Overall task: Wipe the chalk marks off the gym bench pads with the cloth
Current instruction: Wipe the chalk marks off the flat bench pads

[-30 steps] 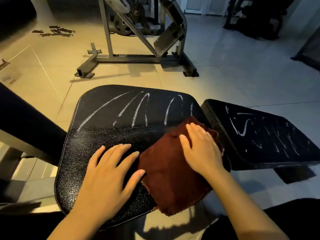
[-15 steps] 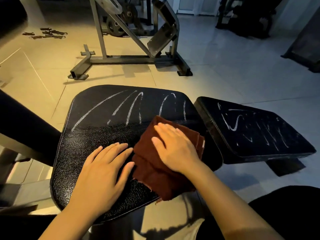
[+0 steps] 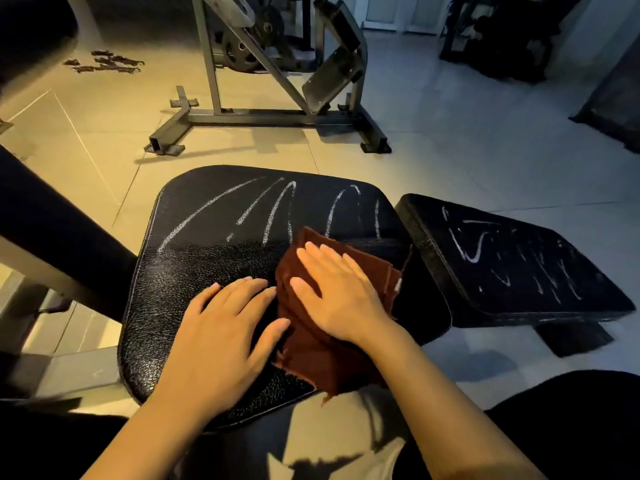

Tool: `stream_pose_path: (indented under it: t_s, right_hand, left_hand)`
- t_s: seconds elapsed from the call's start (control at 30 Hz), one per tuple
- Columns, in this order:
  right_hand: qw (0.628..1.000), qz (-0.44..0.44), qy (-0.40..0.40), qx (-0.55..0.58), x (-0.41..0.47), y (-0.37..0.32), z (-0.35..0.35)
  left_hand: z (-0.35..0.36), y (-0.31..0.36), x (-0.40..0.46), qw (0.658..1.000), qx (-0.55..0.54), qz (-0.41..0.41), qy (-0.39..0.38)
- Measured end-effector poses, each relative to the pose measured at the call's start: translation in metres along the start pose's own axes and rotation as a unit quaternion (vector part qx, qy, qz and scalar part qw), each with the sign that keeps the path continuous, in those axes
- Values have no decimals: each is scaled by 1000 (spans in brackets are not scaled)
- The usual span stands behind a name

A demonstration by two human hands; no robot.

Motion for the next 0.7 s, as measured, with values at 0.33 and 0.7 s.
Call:
stream_pose_path:
  t_s: [0.33, 0.7]
  right_hand:
    - [991, 126, 11, -52, -12, 47, -20]
    - [979, -181, -91, -20, 28, -86, 30]
  left_hand:
    - [-4, -4, -1, 998, -65, -2, 24]
    - [-32, -66, -55, 970, -151, -92, 167]
Point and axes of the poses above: each hand's wrist, its own x-axis towards the middle knuckle, its own z-axis out of the palm, y = z × x, the point moved 4 cm from there along x, towards the middle knuckle, and after that the axes turned 7 degrees about x, right-handed, at the moved point
